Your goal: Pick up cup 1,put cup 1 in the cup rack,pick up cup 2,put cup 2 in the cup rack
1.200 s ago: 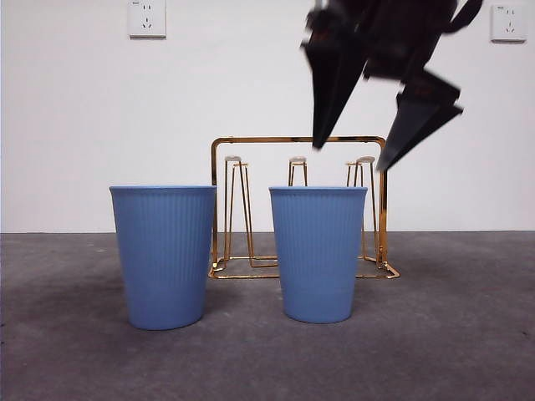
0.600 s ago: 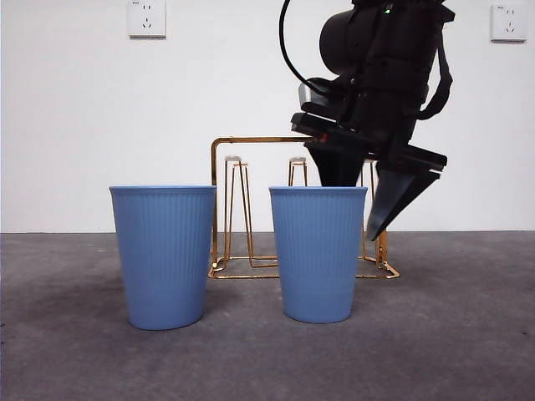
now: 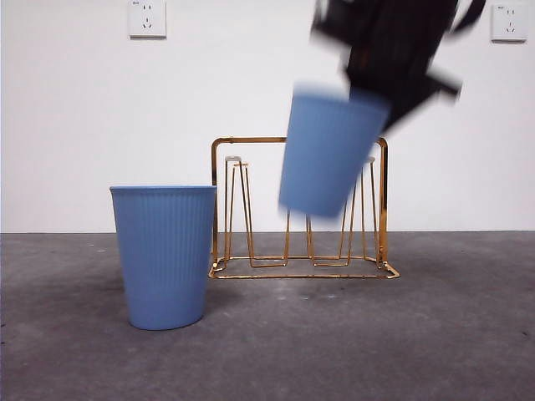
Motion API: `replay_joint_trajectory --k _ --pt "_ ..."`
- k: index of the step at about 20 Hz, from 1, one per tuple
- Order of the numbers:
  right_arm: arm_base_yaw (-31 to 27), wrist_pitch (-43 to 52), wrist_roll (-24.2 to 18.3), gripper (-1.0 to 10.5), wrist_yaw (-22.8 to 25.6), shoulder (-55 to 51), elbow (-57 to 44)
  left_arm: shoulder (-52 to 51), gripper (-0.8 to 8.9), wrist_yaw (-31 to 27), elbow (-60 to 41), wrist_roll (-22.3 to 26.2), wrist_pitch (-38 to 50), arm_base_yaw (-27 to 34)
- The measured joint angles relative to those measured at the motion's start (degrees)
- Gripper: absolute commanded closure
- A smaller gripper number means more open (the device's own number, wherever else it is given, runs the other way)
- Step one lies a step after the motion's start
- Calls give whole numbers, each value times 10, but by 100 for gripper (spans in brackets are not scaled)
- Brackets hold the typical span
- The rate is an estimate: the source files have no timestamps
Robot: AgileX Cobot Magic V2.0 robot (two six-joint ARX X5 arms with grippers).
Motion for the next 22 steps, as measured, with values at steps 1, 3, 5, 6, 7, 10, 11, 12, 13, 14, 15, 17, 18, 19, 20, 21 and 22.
replay_joint_trajectory --k 1,3,5,6,7,10,11,12,13,14,15,17,18,19,20,21,22 --pt "0 12 0 959 3 -53 2 8 90 0 0 -36 60 -13" --pt "0 51 0 959 16 -156 4 26 90 -28 0 -107 175 -46" --pt "0 99 5 959 31 -257 6 51 90 -82 0 -170 282 -95" --pt "0 123 5 959 40 -298 7 64 90 -112 0 -192 325 -120" --pt "0 149 5 959 48 -342 9 82 90 -151 0 -215 377 -151" --pt "0 196 4 959 52 -419 13 150 91 -252 0 -269 549 -237" --pt "0 204 2 959 52 -426 14 167 91 -269 0 -280 587 -254" --pt "0 211 1 959 52 -431 14 186 91 -288 0 -293 630 -272" --pt "0 216 0 959 52 -431 14 205 91 -306 0 -305 673 -288" --pt "0 221 -1 959 52 -431 14 221 91 -319 0 -315 706 -300" --pt "0 225 -2 959 52 -430 14 239 91 -333 0 -326 740 -311" --pt "0 228 -2 959 52 -428 13 267 91 -357 0 -346 791 -323" --pt "0 228 -2 959 52 -426 13 281 91 -368 0 -356 815 -328" --pt "0 228 -2 959 52 -424 13 294 91 -379 0 -365 836 -331" --pt "0 228 -2 959 51 -422 13 303 91 -389 0 -371 853 -334" --pt "0 229 -2 959 47 -420 13 313 92 -400 0 -377 869 -338" --pt "0 231 -2 959 43 -418 13 320 95 -409 0 -381 880 -342"
